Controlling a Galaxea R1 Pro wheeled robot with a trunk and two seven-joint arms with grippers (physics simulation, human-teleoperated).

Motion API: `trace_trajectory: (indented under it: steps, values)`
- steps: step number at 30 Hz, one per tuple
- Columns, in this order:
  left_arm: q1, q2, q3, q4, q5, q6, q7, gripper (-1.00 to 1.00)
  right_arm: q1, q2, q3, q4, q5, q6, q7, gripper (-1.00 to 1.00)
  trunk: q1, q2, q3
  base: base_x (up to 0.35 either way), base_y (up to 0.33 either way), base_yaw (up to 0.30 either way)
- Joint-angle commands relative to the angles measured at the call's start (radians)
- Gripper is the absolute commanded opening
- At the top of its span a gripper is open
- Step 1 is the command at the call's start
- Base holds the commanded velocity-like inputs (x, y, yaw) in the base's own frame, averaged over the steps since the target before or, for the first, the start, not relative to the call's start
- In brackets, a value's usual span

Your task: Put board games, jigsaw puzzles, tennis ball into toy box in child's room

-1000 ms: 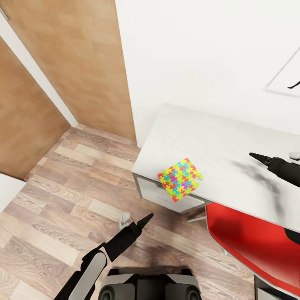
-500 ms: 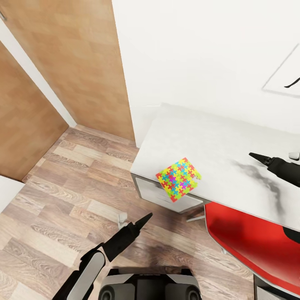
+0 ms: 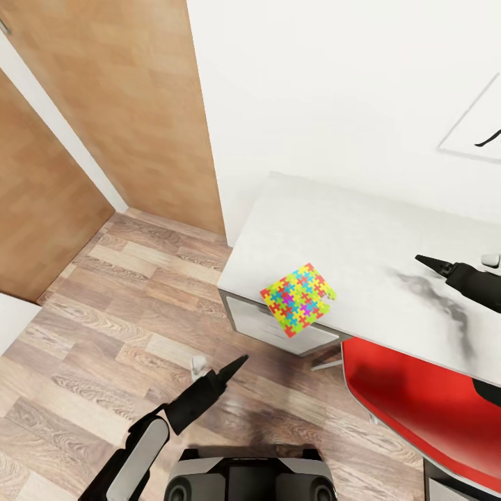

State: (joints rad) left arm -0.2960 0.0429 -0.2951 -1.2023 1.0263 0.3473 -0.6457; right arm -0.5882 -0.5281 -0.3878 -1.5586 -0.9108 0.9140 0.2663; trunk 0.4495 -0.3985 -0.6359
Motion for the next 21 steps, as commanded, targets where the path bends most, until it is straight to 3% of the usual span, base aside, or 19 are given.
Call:
trace_trajectory:
  steps: [1,12,21]
  values:
    - [-0.004,0.001,0.001,0.004,0.011,0.008,0.000,1.00,-0.001,0.000,-0.001,0.000,0.007,0.005,0.008,1.00,0.001,-0.002,-0.001,0.000,0.000,0.000]
    - [-0.020,0.003,0.007,0.051,0.013,0.009,-0.023,1.00,-0.001,0.000,0.000,0.000,0.007,0.006,0.009,1.00,0.001,-0.002,-0.001,0.000,0.000,-0.010]
    - [-0.025,0.003,0.008,0.064,0.012,0.008,-0.040,1.00,-0.001,-0.001,0.002,0.000,0.005,0.007,0.010,1.00,0.001,-0.002,-0.001,0.000,0.000,-0.152]
